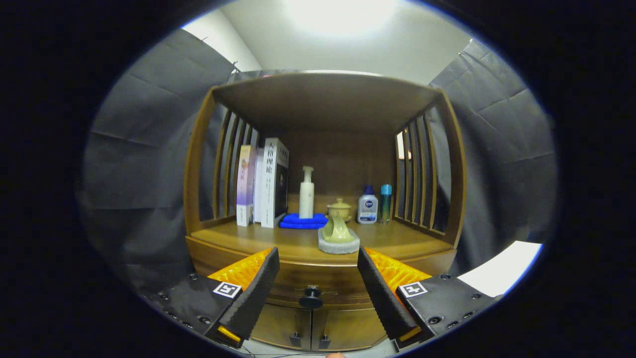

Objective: Pull open the drawer, take out the items inside it, and place them on the countertop above the cabinet.

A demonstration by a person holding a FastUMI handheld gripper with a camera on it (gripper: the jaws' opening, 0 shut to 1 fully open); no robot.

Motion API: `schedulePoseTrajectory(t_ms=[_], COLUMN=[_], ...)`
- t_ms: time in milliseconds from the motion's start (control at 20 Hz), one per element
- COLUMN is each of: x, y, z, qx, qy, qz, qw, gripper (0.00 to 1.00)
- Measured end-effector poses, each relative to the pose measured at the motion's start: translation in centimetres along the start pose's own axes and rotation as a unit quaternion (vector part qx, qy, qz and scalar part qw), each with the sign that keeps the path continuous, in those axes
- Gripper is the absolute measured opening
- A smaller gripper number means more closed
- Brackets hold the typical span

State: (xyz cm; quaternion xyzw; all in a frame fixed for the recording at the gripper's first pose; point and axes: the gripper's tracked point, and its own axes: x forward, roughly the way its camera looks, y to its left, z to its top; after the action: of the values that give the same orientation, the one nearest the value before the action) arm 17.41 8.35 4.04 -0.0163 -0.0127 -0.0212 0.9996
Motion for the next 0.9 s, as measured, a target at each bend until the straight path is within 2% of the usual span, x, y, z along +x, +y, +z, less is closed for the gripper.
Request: schedulePoseTrajectory(t_ms=[500, 900], x=[-9.8, -13.8], y=[-3.2, -6.3], z=[6.7, 6.7], qx=[0.002, 0.013], qy=[-0.036, -0.026], qz=[0.013, 0.007], qw=[0.999, 1.000], gripper=[0.99, 0.99])
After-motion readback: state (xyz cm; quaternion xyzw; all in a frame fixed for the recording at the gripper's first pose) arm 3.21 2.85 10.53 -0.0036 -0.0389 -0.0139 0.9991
